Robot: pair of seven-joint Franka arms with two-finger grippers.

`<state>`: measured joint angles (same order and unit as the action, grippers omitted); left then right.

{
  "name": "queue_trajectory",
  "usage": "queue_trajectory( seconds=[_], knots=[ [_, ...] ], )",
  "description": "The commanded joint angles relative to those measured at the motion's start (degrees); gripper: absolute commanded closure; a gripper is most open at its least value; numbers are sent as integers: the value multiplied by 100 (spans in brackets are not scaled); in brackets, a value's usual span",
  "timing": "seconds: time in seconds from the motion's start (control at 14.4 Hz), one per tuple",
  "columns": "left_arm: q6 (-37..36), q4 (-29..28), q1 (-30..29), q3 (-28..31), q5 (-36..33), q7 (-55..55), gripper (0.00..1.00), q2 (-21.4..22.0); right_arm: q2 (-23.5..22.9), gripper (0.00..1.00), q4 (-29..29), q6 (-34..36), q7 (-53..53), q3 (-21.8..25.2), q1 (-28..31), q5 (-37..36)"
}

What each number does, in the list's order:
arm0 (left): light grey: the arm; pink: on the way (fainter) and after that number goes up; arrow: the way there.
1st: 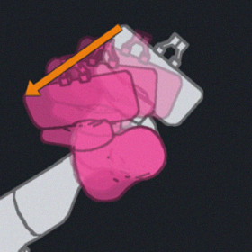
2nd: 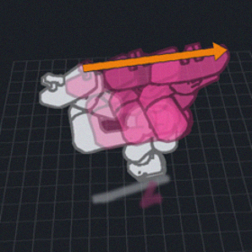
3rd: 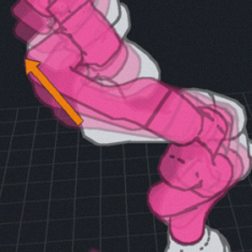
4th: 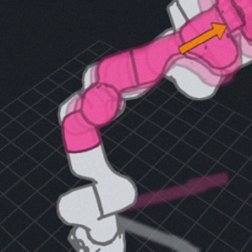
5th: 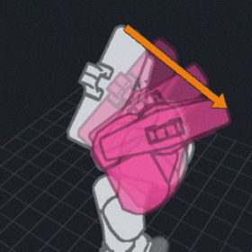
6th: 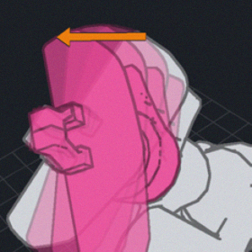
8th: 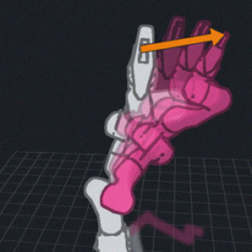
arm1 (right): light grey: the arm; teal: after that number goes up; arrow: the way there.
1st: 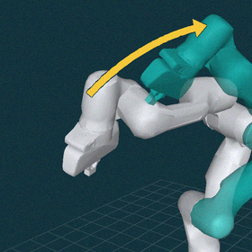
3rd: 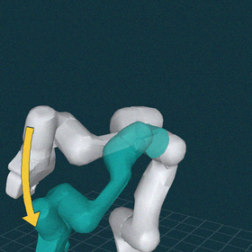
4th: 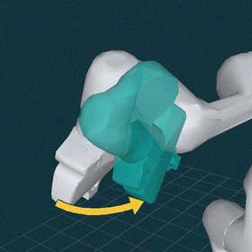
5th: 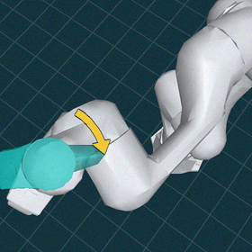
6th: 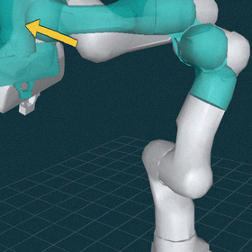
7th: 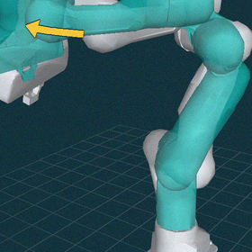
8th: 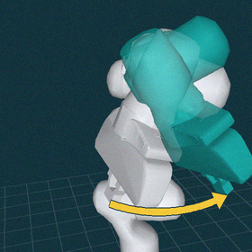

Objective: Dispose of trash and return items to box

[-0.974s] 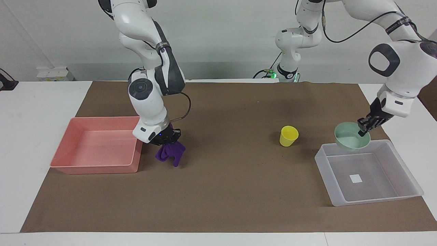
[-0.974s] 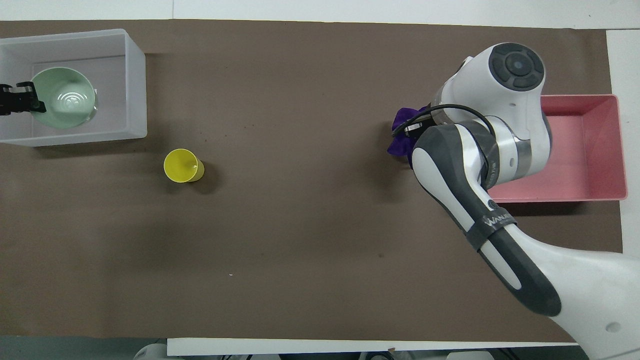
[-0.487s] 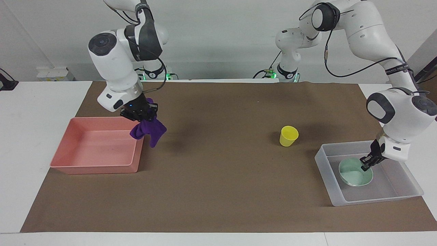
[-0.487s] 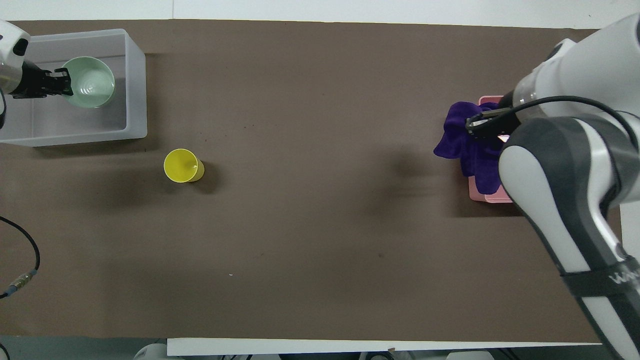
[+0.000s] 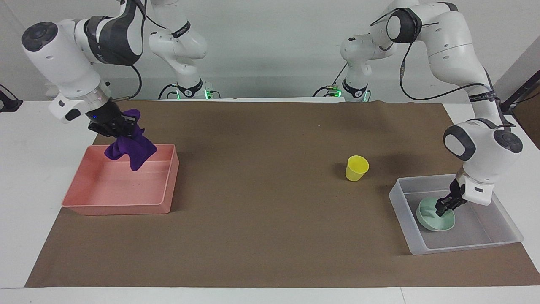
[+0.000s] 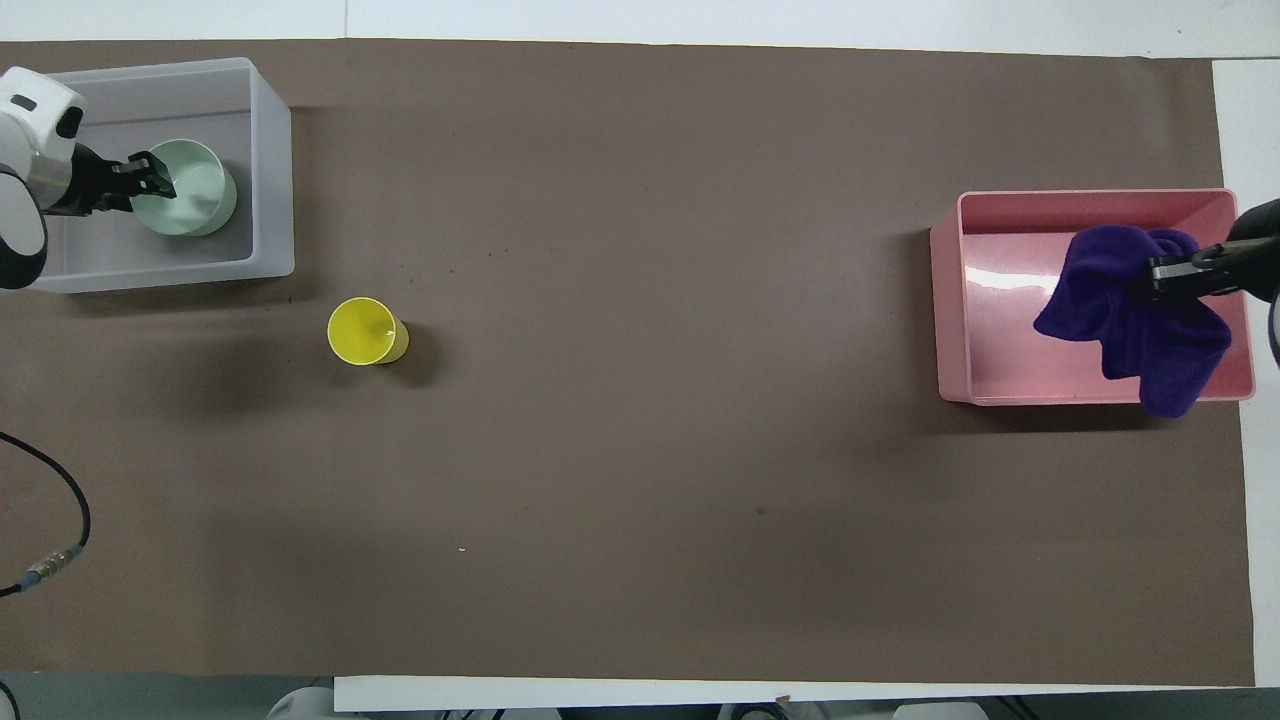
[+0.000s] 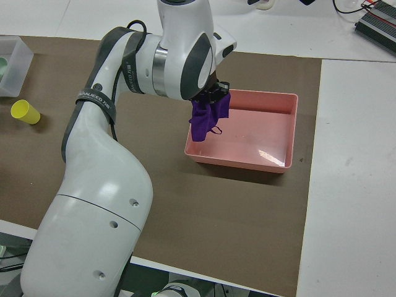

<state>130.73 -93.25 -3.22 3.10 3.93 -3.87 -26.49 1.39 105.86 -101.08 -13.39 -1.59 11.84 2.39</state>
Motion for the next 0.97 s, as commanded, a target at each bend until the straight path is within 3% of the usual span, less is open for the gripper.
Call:
queue_trajectory(
  seconds=[0.0,0.21,0.35,0.56,0.7,0.83,0.9],
  knots=[
    [-1273,376,119,50,-59,-53,0,766,-191,99,259,-366,-207,-78,196,-28],
    [-2670,63,540,32,-68,-123,0,1592,-393,97,918,-1298,-216,-78,205,-28],
    [-3062,-848,1039,24,-68,-411,0,2181,-622,95,937,-1518,-208,-78,179,-28],
    [-1696,-2798,1691,-3,-68,-1429,0,3034,-877,89,1059,-1879,-208,-78,196,-28],
    [-1060,-3461,1920,-12,-59,-1705,0,3203,-886,80,1148,-1950,-208,-78,161,-28],
    [-857,-3665,1965,-20,-59,-1819,0,3133,-895,46,1113,-1924,-208,-78,135,-28],
    [-639,-3727,2061,-20,-59,-1959,4,3080,-895,21,1095,-1915,-208,-87,100,-28]
  ],
)
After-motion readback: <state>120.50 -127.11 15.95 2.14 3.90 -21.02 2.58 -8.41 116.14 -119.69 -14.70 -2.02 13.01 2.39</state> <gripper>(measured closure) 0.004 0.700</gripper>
